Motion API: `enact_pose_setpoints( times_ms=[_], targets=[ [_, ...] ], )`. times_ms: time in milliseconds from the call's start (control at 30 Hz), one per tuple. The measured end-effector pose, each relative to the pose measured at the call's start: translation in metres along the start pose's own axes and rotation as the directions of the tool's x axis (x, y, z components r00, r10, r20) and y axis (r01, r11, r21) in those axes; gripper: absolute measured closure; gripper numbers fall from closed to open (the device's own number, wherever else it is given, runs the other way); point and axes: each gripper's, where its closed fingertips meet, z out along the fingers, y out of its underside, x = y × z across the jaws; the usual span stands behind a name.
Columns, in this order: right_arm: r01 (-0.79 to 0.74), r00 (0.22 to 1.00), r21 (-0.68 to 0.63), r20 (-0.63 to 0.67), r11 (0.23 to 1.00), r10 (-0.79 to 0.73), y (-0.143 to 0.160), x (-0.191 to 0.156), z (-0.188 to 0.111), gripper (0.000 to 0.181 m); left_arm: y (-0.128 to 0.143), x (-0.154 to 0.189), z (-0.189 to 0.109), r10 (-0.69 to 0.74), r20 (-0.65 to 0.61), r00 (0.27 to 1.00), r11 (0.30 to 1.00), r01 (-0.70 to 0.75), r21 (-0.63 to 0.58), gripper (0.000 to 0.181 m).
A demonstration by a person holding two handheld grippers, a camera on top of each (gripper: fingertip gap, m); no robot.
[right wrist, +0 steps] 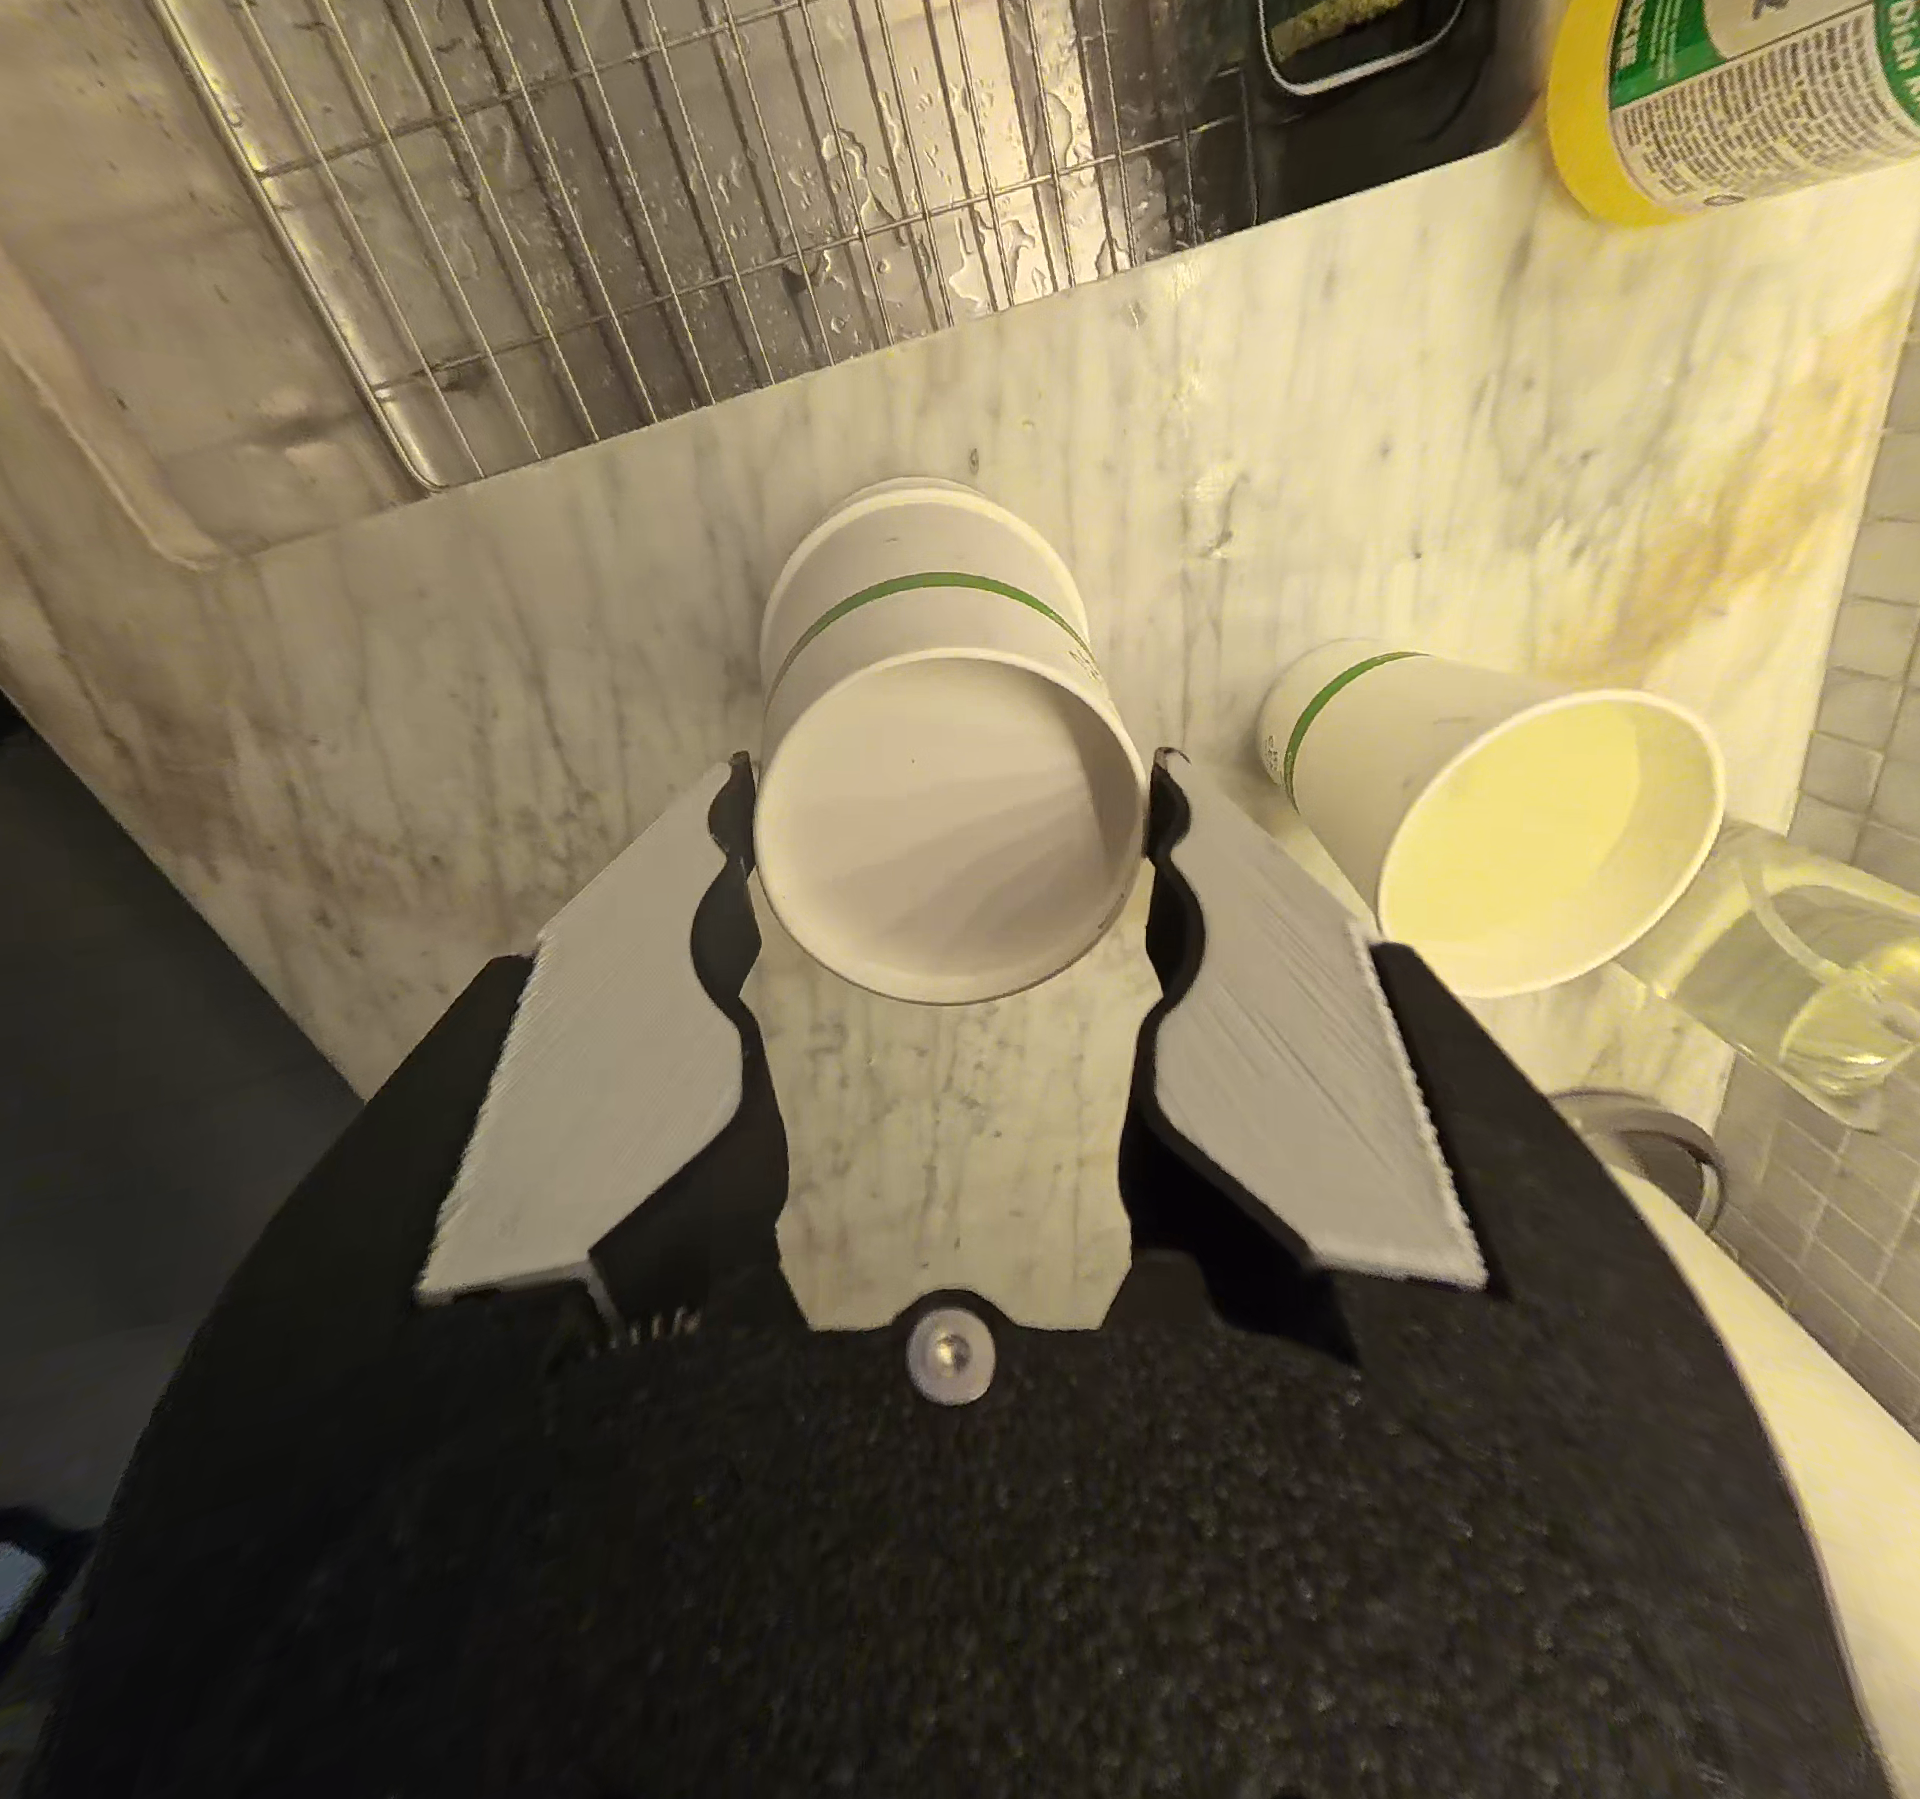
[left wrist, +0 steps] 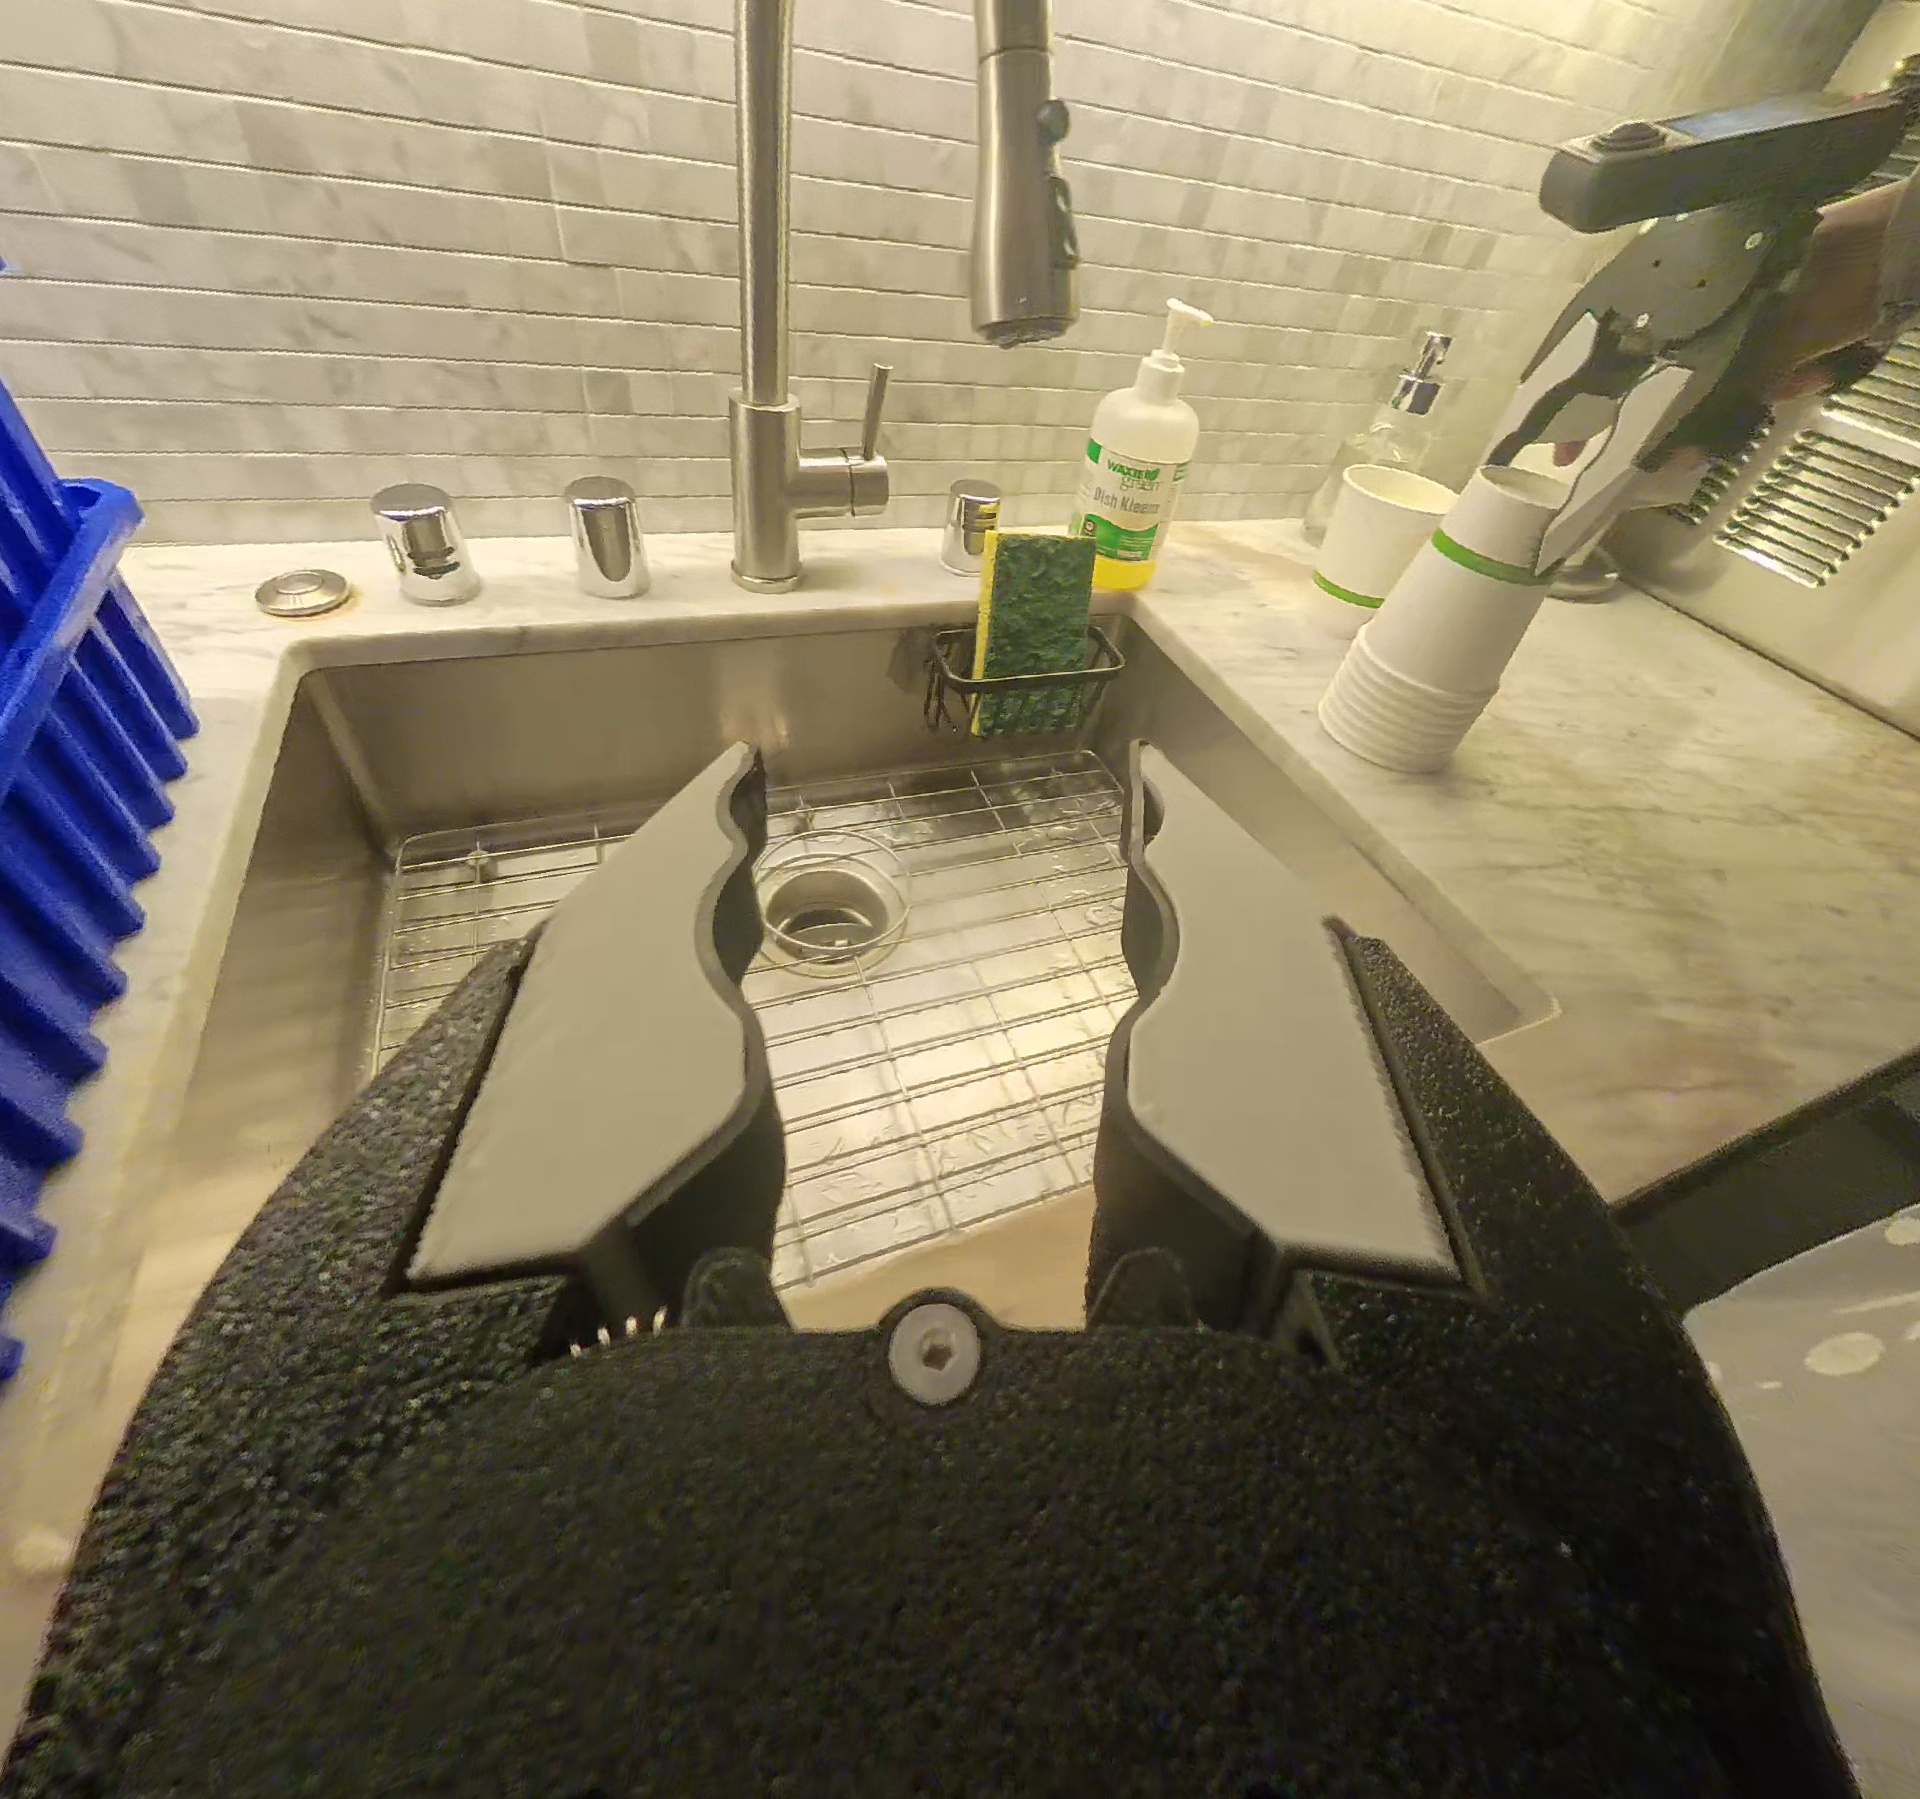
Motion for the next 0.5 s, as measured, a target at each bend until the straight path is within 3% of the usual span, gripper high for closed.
enact_pose_setpoints(
  times_ms=[200, 500],
  targets=[
    [-0.056, 0.998, -0.043, 0.0, 0.998, 0.056, 0.0, -0.003, -0.02, 0.107, 0.004, -0.024, -0.002, -0.006, -0.049, 0.999, 1.0, 0.005, -0.017, 0.113],
    [-0.022, 0.994, -0.09, -0.104, 0.996, 0.013, -0.01, -0.005, -0.078, 0.107, 0.006, -0.026, 0.007, -0.018, -0.139, 0.99, 1.0, 0.015, -0.025, 0.113]
  ],
)
